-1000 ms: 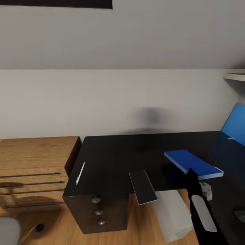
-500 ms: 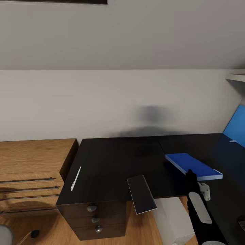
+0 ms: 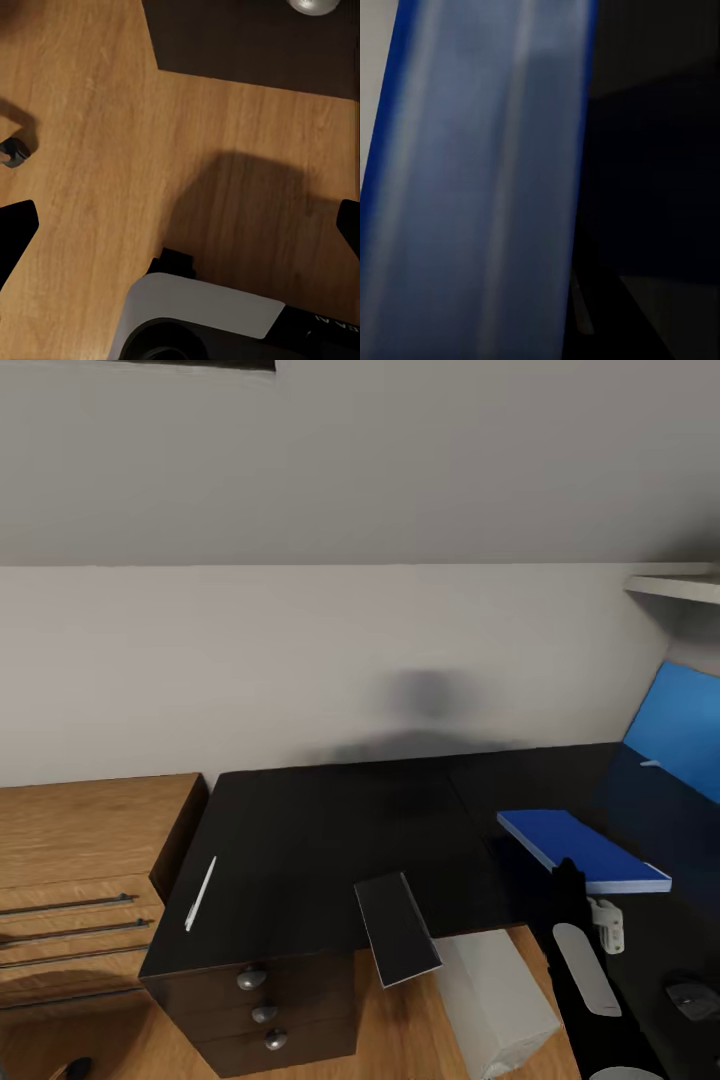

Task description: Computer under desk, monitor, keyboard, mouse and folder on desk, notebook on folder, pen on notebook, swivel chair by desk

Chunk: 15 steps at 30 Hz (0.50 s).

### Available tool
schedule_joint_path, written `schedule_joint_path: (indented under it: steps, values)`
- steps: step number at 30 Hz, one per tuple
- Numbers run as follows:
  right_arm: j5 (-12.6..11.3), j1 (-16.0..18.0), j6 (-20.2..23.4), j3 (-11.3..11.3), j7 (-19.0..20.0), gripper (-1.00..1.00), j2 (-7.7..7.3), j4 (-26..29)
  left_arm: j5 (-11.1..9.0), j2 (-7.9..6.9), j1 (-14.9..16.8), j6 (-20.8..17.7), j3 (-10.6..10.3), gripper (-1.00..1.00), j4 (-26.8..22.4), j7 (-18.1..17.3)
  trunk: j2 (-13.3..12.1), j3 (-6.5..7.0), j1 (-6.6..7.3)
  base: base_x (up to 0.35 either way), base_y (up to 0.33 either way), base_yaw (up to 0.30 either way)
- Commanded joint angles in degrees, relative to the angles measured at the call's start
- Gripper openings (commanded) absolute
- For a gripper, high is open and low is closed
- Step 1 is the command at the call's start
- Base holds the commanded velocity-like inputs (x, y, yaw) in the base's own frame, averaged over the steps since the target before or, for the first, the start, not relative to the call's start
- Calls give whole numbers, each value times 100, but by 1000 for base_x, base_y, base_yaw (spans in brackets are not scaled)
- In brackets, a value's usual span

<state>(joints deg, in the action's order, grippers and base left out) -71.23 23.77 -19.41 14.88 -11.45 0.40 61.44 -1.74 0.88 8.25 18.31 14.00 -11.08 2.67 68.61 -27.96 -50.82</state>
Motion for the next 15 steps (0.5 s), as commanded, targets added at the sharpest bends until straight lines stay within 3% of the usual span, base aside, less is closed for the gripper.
schedule_joint_path:
  steps: [1, 6, 15]
  values:
    - [-39, 5, -21, 0, -6, -100, 4, 6, -18, 1, 2, 19, -4, 100, 1, 14, 3, -6, 0, 0, 0, -245]
    - [-40, 5, -20, -2, -6, -100, 4, 6, -25, 0, 2, 22, -3, 100, 1, 19, 3, -6, 0, 0, 0, -177]
    - [-34, 0, 19, 14, 29, -100, 46, 49, -21, 8, 2, 45, 6, 100, -4, 23, 3, -6, 0, 0, 0, -14]
